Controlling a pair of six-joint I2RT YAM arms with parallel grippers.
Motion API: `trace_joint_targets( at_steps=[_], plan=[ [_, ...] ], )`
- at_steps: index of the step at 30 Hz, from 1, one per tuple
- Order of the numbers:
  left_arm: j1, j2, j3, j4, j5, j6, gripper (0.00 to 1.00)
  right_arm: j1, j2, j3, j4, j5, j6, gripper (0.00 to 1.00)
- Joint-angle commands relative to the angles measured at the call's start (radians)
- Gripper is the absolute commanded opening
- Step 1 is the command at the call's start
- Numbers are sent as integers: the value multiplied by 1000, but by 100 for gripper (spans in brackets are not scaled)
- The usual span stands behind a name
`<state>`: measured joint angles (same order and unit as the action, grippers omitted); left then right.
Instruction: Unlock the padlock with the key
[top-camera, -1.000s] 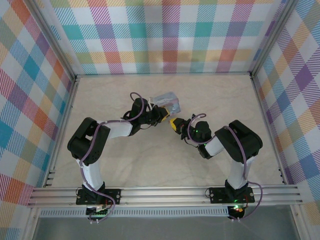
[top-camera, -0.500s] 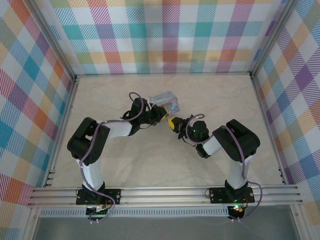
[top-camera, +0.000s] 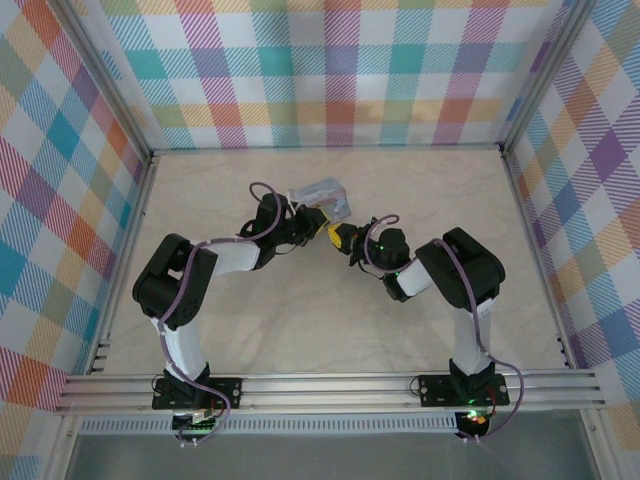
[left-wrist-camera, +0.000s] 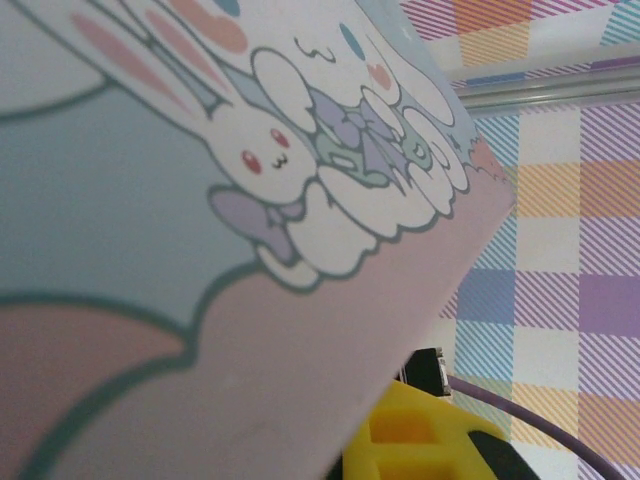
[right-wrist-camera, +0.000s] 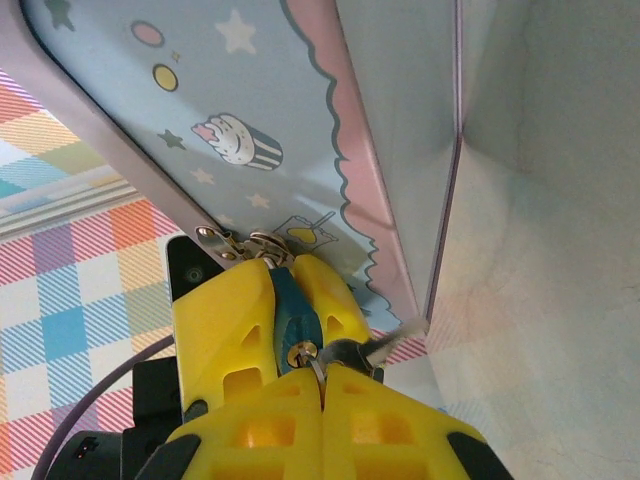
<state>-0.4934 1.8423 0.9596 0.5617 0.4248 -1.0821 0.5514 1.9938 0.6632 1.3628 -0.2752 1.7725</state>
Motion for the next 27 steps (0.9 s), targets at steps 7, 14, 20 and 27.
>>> trace_joint_targets(
  at_steps=[7,14,20,27],
  plan=[
    [-79,-46,-20,55,267,10,0,-9,-12,70,44,-79,-39,0],
    [-82,-46,-20,43,275,18,0,-7,-4,65,39,-95,-41,0],
    [-80,-61,-18,-12,249,51,0,-8,-10,31,30,-102,-59,6],
    [-54,-80,-9,-128,186,116,0,-20,-46,-95,36,-93,-101,24]
  ],
)
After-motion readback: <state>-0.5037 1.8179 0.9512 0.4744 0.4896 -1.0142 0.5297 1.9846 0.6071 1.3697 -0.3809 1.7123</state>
